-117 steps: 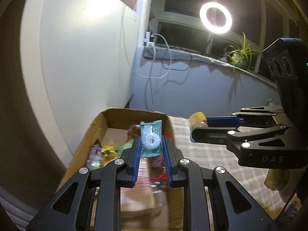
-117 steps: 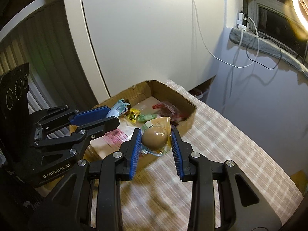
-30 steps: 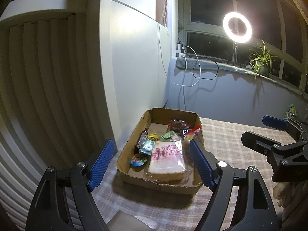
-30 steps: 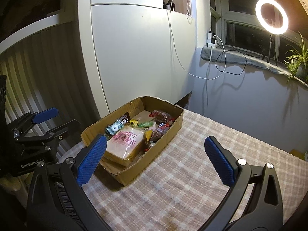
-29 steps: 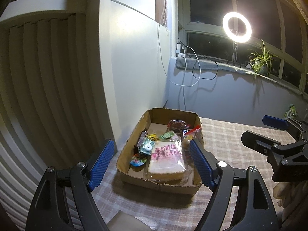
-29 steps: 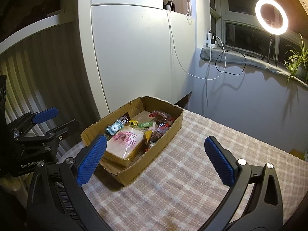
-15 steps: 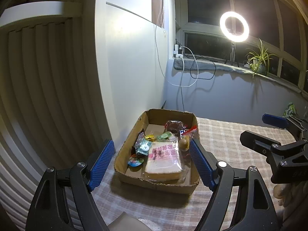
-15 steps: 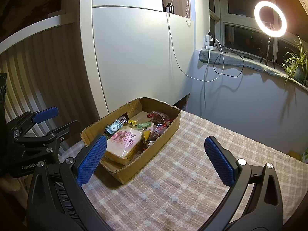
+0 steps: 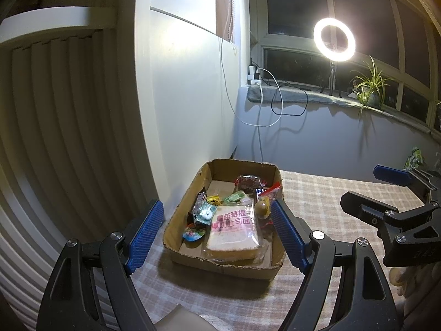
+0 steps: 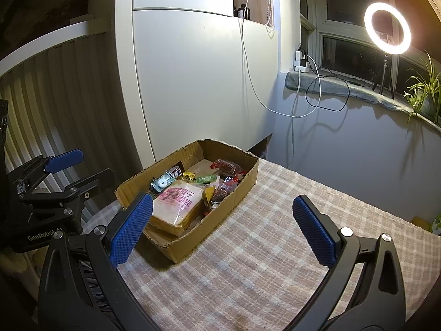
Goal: Organize snacks
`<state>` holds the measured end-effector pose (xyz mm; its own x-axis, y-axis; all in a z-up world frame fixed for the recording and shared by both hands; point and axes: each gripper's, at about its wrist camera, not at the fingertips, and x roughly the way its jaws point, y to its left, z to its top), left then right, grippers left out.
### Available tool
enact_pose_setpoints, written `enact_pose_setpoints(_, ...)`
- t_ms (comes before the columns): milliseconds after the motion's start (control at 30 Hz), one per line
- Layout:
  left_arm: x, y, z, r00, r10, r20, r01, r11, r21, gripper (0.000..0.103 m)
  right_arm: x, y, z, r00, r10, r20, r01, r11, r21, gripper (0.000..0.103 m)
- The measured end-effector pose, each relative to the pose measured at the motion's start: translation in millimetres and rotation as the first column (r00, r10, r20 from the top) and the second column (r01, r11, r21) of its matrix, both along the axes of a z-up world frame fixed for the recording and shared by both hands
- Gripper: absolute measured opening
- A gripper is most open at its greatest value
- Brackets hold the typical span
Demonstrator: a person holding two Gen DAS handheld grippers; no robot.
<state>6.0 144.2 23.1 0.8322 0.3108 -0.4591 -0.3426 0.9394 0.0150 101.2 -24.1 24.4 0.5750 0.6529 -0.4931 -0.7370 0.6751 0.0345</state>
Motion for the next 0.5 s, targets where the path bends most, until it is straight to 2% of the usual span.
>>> enact_pose_setpoints(500, 2.8, -3.5, -0.9, 1.000, -0.011, -0.003, 0.011, 1.000, 0.003, 0.080, 1.8, -2.7, -2.8, 1.000, 0.002, -0.004, -0.002, 1.000, -0.008, 0.103)
